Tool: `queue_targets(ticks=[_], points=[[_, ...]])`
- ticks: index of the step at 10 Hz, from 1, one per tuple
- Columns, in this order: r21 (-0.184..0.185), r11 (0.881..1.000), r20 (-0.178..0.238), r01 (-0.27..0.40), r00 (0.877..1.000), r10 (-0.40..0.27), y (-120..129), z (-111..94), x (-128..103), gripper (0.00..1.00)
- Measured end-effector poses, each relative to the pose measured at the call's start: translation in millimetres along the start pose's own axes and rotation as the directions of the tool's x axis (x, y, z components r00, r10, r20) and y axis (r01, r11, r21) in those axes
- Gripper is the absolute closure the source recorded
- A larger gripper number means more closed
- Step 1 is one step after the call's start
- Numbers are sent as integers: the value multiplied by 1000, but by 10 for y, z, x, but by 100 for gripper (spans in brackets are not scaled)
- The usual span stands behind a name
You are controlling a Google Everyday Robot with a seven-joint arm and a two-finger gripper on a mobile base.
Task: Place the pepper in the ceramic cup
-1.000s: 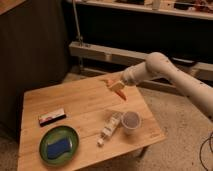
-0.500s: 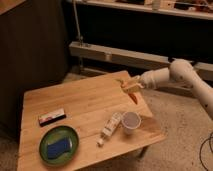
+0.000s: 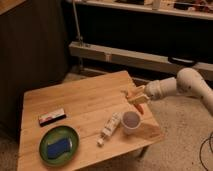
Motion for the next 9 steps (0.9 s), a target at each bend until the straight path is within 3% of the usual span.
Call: queue_targets(ticks=[2, 6, 9], points=[[-9, 1000, 8, 12, 1000, -12, 52, 15, -6, 100], [-75, 997, 29, 30, 999, -28, 218, 192, 57, 100], [-107, 993, -1, 48, 999, -49, 302, 273, 77, 98]])
